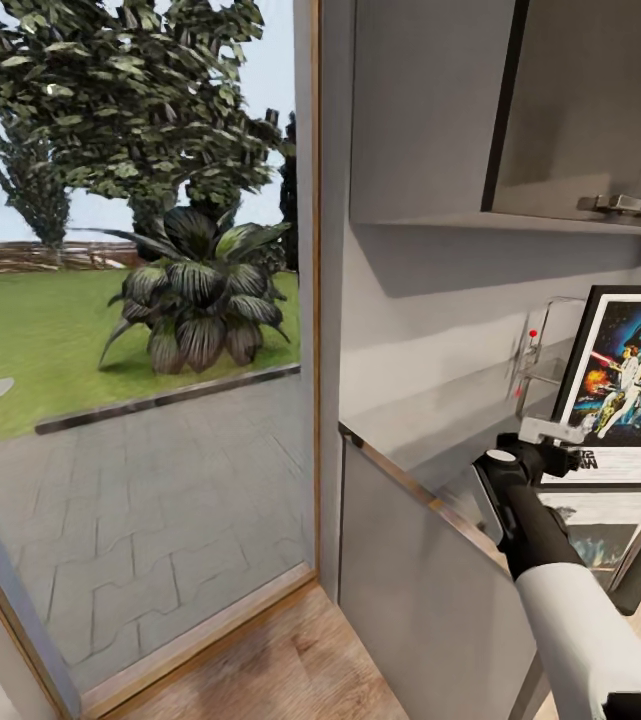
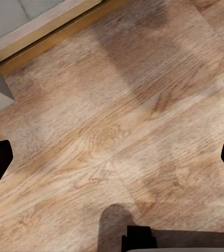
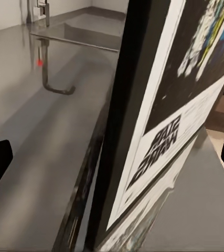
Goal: Pick up the poster from the kitchen countertop and hang it on one of the wall nails in the kitchen.
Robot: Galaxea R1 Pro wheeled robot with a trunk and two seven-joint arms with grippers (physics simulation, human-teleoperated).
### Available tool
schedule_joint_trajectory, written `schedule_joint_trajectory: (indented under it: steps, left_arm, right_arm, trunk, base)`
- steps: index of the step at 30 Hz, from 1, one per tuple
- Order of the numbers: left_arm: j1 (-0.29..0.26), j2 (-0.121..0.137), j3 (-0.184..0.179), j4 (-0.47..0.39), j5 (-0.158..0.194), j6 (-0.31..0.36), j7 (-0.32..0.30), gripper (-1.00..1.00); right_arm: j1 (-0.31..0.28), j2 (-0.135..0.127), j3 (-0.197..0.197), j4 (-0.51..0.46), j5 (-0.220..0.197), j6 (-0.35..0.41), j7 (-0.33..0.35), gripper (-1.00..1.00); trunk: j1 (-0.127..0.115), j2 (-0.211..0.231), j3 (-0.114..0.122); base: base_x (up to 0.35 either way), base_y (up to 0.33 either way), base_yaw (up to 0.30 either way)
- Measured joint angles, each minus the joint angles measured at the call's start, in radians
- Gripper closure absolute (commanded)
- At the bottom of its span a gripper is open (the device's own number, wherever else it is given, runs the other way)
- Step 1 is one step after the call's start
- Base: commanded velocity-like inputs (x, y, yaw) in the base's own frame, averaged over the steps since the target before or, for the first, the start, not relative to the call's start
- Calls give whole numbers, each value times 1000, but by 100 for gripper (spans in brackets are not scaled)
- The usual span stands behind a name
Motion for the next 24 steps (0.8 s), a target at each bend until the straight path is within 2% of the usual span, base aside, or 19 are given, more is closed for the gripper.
schedule_joint_trajectory:
  steps: [3, 5, 7, 15, 24]
  left_arm:
    - [0, 0, 0, 0, 0, 0, 0, -100]
    - [0, 0, 0, 0, 0, 0, 0, -100]
    - [0, 0, 0, 0, 0, 0, 0, -100]
    - [0, 0, 0, 0, 0, 0, 0, -100]
    - [0, 0, 0, 0, 0, 0, 0, -100]
  right_arm:
    - [0, 1, 0, 32, -18, -40, 0, -100]
    - [0, 0, 1, 63, -57, -71, 0, -100]
    - [0, -1, 1, 76, -78, -85, 0, -100]
    - [0, -3, 1, 85, -93, -94, -1, -100]
    - [0, -3, 1, 86, -93, -94, 0, -100]
  trunk:
    - [0, 0, 0]
    - [0, 0, 0]
    - [0, 0, 0]
    - [0, 0, 0]
    - [0, 0, 0]
  base:
    - [0, 0, 0]
    - [0, 0, 0]
    - [0, 0, 0]
    - [1, -5, 0]
    - [30, -89, 0]
